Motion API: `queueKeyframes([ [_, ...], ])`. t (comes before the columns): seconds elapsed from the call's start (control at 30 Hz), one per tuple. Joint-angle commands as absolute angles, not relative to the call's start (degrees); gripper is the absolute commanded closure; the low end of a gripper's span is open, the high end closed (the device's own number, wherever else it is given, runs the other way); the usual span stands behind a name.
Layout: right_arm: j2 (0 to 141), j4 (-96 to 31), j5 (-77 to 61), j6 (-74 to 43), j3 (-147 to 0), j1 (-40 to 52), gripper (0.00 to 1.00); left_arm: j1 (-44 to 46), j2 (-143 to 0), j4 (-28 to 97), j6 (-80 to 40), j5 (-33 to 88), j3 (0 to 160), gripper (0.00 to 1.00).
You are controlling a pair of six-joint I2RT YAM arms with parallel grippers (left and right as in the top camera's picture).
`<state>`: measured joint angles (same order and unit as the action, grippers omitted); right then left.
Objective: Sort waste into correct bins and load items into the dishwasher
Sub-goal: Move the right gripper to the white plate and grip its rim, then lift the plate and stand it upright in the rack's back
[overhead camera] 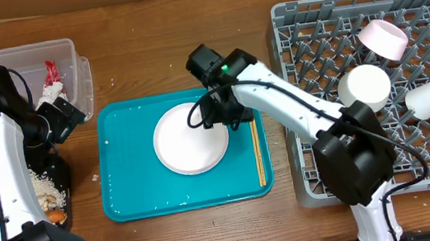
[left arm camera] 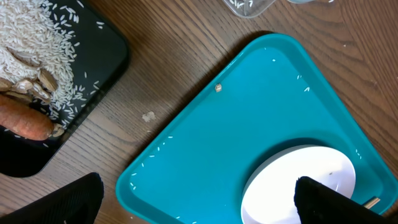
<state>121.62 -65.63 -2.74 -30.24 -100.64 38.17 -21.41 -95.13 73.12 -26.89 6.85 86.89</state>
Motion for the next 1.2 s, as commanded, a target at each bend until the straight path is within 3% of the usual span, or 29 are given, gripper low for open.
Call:
queueKeyframes([
  [0.0, 123.48, -64.29, -1.96, -31.22, -100.18, 39.00, 0.32, -21.34, -95.35, 73.23, -27.46, 7.27, 87.39, 0.00],
  [0.4, 124.64, -57.25, -1.98, -31.79, -93.45, 39.00, 0.39, -21.34, -95.35, 73.21, -27.46, 7.27, 87.39, 0.00],
  [0.6, 124.66, -55.99, -1.98, -31.79, -91.37, 38.98, 0.53, -21.34, -95.35, 73.23, -27.46, 7.27, 87.39, 0.00],
  [0.93, 124.64, -61.41, -1.87, -31.79, -96.47, 38.81, 0.96, -21.34, -95.35, 73.23, -27.46, 7.27, 87.39, 0.00],
  [1.17, 123.28, -73.45, 5.15, -31.77, -108.79, 38.54, 0.96, -21.34, -95.35, 73.21, -27.49, 7.27, 87.39, 0.00],
])
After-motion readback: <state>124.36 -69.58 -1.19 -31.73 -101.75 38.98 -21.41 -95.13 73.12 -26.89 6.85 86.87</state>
